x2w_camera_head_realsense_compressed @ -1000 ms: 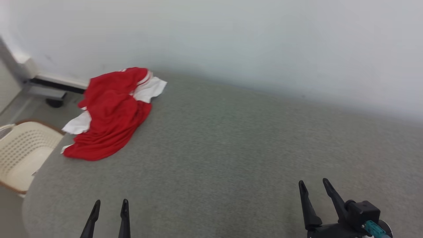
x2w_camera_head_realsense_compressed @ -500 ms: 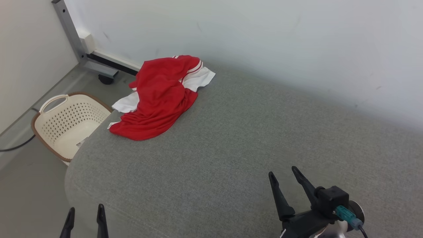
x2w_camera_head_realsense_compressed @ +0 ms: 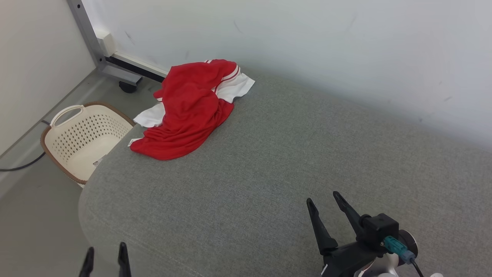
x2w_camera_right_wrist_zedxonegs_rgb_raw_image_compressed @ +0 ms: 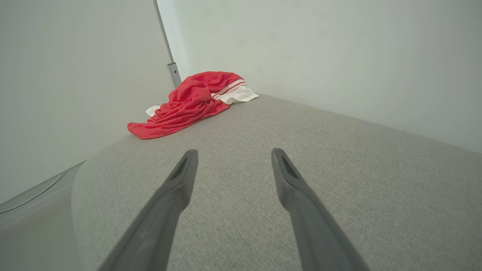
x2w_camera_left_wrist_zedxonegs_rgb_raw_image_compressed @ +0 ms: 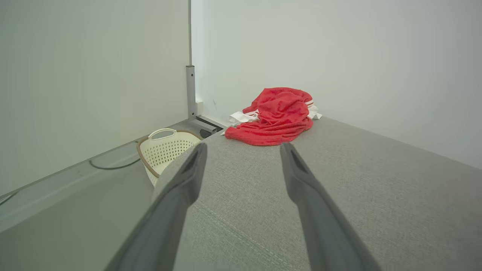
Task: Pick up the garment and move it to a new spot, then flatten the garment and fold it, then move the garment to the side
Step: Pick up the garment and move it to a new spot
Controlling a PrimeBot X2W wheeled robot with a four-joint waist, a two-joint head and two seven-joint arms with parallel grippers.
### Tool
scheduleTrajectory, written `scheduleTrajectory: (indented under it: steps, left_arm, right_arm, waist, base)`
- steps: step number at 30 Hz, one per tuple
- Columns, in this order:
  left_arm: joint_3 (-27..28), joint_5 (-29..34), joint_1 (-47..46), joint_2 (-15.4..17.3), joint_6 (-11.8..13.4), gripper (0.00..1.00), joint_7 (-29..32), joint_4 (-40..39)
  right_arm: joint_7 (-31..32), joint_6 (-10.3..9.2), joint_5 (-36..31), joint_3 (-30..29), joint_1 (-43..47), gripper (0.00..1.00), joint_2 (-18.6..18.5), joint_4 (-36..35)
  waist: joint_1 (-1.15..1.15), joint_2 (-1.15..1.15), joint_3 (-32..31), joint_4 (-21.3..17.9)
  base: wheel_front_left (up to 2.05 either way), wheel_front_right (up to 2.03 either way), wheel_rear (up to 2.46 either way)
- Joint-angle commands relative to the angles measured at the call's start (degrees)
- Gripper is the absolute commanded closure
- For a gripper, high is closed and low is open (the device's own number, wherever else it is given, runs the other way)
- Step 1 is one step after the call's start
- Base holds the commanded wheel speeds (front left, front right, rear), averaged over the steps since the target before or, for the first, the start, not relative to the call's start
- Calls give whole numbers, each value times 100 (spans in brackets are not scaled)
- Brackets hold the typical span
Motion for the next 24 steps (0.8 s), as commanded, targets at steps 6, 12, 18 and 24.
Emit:
scheduleTrajectory:
  steps: [6, 12, 18, 24]
  left_arm:
    - [-222, -148, -1133, 139, -114, 0, 48, 1015]
    - [-510, -362, -2900, 198, -166, 0, 455, 2380]
    - [-413, -729, -4351, 369, -196, 0, 615, 3711]
    - [-113, -1156, -5623, 537, -210, 0, 704, 4619]
  right_arm:
    - [127, -15, -198, -104, -48, 0, -3, -101]
    - [392, -15, -486, -188, 131, 0, -4, -538]
    - [895, -14, -814, -148, 380, 0, -41, -1506]
    - [1522, -14, -968, -7, 384, 0, -355, -2723]
  waist:
    - [-1, -1, 201, -24]
    - [-1, -1, 526, -86]
    - [-1, -1, 1104, -528]
    - [-1, -1, 2003, -1071]
  base:
    - [0, 0, 0]
    - [0, 0, 0]
    - [0, 0, 0]
    - [0, 0, 0]
